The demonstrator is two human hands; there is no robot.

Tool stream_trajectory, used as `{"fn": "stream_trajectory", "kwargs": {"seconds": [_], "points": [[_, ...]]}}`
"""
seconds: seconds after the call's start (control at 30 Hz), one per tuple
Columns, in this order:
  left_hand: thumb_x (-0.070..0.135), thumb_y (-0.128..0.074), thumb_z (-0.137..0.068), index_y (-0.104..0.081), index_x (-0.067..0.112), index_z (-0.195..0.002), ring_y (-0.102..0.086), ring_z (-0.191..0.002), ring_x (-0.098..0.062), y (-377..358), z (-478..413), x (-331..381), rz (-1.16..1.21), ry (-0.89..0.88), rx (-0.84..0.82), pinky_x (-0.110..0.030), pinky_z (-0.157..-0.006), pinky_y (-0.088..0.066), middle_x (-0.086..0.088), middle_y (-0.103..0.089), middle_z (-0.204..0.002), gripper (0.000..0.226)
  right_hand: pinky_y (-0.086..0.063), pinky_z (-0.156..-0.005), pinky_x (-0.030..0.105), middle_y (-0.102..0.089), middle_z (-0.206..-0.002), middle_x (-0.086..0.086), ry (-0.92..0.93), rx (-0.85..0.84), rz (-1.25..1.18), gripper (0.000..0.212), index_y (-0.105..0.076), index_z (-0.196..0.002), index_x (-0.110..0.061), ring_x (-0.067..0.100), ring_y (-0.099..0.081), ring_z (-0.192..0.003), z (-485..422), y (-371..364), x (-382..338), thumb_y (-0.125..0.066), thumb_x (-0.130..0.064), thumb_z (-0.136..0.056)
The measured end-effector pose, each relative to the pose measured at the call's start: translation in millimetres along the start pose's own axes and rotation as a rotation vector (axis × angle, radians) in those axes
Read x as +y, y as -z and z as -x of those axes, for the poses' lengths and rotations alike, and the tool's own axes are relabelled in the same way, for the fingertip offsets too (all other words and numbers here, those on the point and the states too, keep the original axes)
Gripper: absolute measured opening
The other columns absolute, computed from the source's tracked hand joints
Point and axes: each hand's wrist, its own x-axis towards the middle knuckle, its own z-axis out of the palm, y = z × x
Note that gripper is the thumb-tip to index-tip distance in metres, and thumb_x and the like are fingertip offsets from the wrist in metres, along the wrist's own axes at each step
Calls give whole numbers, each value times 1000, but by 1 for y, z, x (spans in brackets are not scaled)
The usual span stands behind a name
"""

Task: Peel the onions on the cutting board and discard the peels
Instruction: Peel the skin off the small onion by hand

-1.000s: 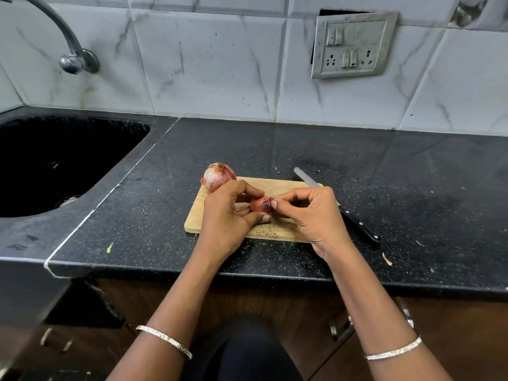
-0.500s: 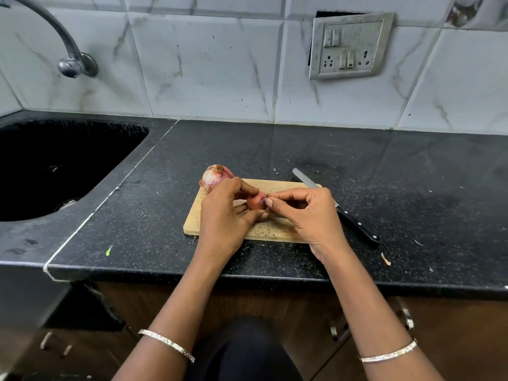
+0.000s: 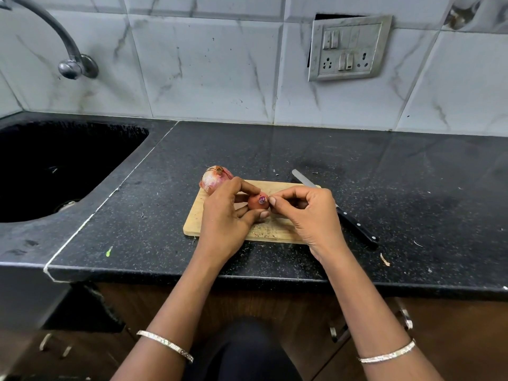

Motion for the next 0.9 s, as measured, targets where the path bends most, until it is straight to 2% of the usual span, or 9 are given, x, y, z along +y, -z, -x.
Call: {"fn": "stream_trajectory", "kwargs": {"seconds": [0.1,0.2,0.43,0.6,0.73,0.9], "points": [[-5,-82,-79,-65,6,-107,-69,-97,1,0,-1,-1,0,-26,-27,-12,-77,-55,-2,-70,-107,35,-60,-81,41,-76,-80,0,26,29,58,7,-78,-82,-12,19,-73,-79,-1,-2,1,-76,-9,-88],[-3,-80,-82,-64,13,-110,-72,-101,-4,0,-1,-2,27,-26,-50,-20,-85,-58,7,-70,-110,36,-59,-79,35,-76,-79,-3,23,94,97,6,-76,-83,-12,14,-72,-78,-2,-2,2,-74,-9,-88],[7,-78,-88,-66,18,-116,-70,-104,-4,3,-2,-4,18,-68,-40,-16,-90,-53,10,-70,-115,32,-63,-75,41,-76,-78,7,-36,204,29,4,-72,-92,-7,14,-75,-67,-1,-1,2,-68,-7,-95],[-2,-74,-88,-66,15,-117,-69,-104,-7,3,-3,-6,37,-61,-42,-14,-90,-51,7,-68,-116,34,-63,-76,47,-76,-76,7,-55,223,1,5,-70,-93,-11,16,-75,-66,-1,-1,3,-67,-7,-95],[-3,-76,-86,-66,16,-117,-69,-106,-9,4,-4,-9,63,-35,-43,-18,-92,-52,5,-70,-117,37,-63,-79,43,-76,-93,3,-29,179,-11,20,-73,-97,-13,14,-75,-74,1,-1,-3,-65,4,-91],[5,-86,-77,-68,16,-114,-71,-104,-10,3,-4,-7,55,-46,-42,-18,-91,-54,3,-72,-112,43,-60,-86,39,-78,-96,-12,92,54,85,17,-79,-104,-20,6,-73,-92,4,-1,-6,-76,-13,-88]]}}
